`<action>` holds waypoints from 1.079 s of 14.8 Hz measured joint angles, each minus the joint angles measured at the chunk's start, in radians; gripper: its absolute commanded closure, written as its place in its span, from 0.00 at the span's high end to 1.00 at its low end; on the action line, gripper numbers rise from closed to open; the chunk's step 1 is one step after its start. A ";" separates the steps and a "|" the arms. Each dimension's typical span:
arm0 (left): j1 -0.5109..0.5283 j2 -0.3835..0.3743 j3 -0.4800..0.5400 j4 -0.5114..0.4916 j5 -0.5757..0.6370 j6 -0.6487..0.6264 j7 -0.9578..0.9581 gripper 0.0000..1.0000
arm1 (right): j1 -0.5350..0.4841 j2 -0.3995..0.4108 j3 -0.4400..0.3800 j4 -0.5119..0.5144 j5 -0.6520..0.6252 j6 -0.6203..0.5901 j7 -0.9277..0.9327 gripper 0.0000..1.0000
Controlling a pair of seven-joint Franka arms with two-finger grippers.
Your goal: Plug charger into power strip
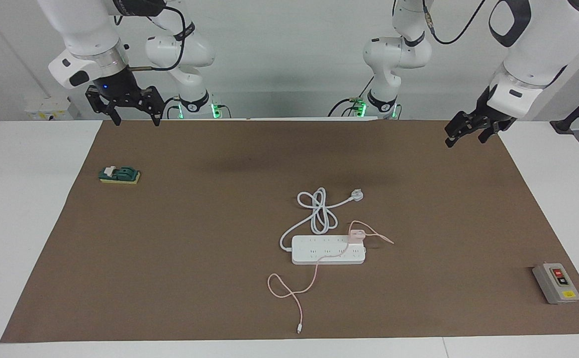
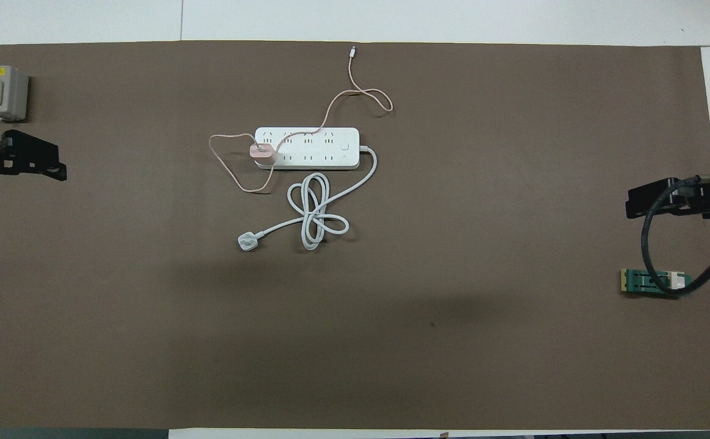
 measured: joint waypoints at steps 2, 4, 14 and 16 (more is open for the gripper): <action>0.039 -0.004 -0.011 0.000 0.000 -0.009 0.000 1.00 | 0.000 0.000 0.000 0.000 0.000 -0.003 0.000 1.00; 0.074 -0.012 -0.037 0.002 0.000 -0.010 0.000 1.00 | 0.000 0.000 0.000 0.000 0.000 -0.013 0.000 1.00; 0.109 -0.063 -0.102 -0.046 0.001 -0.038 0.026 1.00 | 0.000 0.000 0.000 0.000 0.000 -0.014 0.000 1.00; 0.109 -0.063 -0.102 -0.051 0.001 -0.038 0.030 1.00 | 0.000 0.000 0.000 0.000 0.000 -0.014 0.000 1.00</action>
